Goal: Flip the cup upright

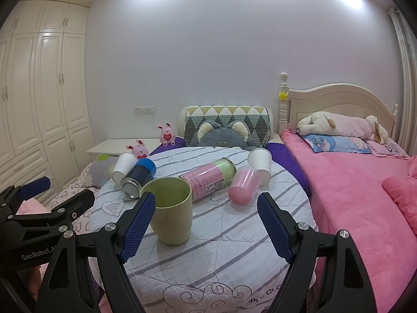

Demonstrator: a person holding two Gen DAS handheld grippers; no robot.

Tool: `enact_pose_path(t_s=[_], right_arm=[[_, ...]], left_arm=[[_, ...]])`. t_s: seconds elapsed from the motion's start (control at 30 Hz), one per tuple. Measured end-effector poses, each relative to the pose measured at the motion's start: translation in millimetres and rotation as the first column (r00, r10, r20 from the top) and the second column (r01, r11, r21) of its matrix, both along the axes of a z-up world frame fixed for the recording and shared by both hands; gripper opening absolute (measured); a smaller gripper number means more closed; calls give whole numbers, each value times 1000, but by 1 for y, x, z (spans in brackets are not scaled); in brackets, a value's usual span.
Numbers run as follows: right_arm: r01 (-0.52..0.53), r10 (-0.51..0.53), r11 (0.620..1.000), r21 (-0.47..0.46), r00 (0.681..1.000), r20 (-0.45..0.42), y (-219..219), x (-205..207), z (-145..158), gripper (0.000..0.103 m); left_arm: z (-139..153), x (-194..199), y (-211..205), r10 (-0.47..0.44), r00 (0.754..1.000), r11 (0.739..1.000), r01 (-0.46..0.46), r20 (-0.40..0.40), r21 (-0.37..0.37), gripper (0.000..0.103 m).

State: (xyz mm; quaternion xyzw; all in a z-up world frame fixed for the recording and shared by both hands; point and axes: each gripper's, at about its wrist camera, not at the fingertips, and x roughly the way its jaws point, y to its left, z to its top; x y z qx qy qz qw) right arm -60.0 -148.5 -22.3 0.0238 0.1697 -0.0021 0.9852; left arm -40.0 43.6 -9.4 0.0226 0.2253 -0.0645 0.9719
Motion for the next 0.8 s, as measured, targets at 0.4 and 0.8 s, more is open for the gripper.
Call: enact_pose_path(t_s=[0.4,0.8], right_arm=[[-1,1,1000,1,1000,-4,0,0,0,82],[-11,11,1000,2,1000,-19,2,5,-3,82]], left_arm=[[3,0,2,3,1000,1000,-3,0,2,103],[1,5,5,10,1000,1000,-10,-12,8,103]])
